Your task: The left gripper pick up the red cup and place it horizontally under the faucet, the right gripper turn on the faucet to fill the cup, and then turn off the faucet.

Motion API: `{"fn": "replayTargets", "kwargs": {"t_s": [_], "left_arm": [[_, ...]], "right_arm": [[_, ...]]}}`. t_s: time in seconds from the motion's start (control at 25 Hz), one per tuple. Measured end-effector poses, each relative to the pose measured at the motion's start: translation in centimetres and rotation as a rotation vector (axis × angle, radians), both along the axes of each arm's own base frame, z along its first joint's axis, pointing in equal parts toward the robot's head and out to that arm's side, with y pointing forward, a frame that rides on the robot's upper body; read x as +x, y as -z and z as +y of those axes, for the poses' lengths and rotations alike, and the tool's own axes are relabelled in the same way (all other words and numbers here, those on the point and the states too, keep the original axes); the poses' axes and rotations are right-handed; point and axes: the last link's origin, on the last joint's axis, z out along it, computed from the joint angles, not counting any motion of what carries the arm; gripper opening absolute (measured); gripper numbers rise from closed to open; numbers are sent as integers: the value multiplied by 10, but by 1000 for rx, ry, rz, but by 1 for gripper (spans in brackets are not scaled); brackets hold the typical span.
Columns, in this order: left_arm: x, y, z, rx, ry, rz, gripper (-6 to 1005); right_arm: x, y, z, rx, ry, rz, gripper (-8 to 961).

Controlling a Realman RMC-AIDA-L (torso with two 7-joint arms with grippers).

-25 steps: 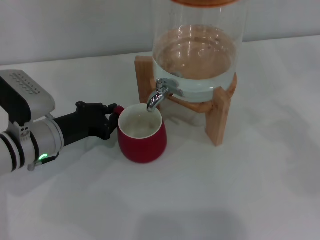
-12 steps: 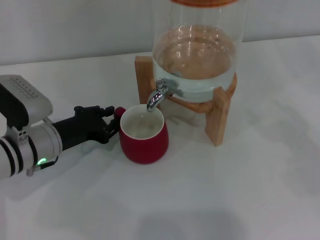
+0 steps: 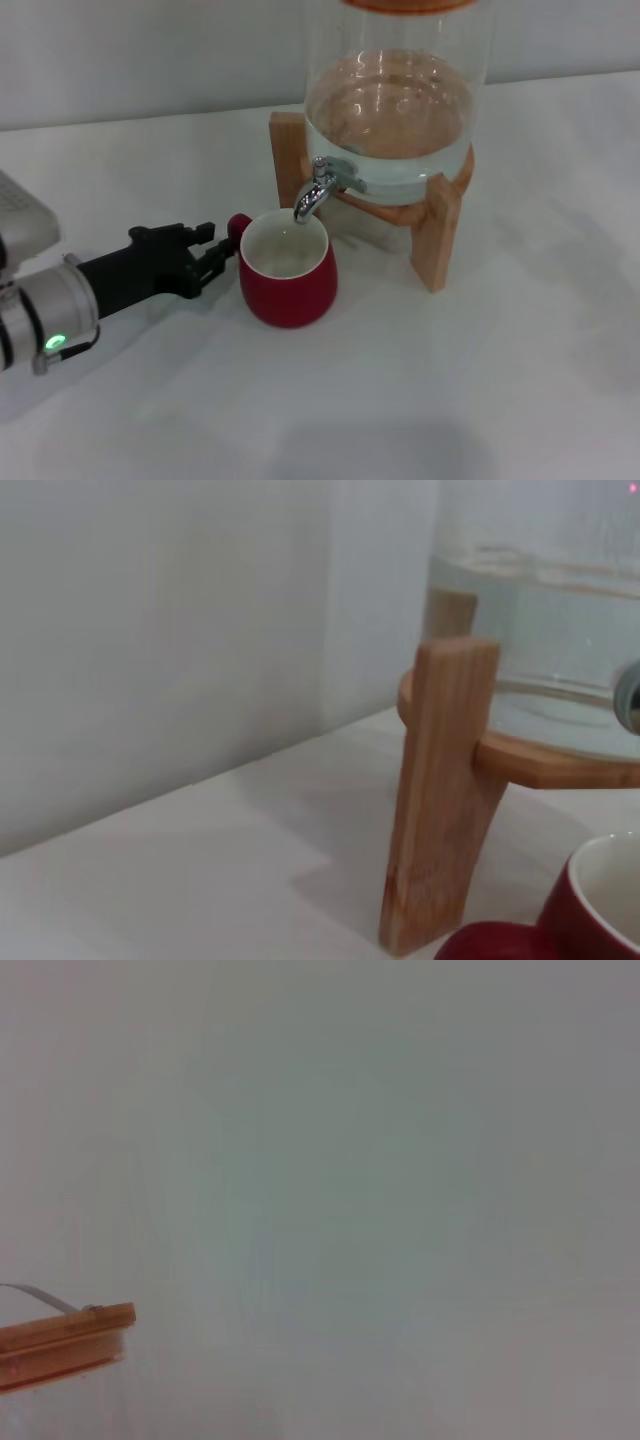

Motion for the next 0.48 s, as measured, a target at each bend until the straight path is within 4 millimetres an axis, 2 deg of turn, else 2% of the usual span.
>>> {"fn": "replayTargets", "kwargs": {"t_s": [0.16,0.32,0.48], "left_arm": [[-10,-17,-10,8,-31,-44,367],[-21,-48,-31,49,-37,-112,376],[-20,-80,-55,106,2,-236,384]], "right_arm": [[0,-2,-1,6,1,3,720],[0,-2,-2,6,-2,3,720],[2,-2,-5,5,7,6,720]]}}
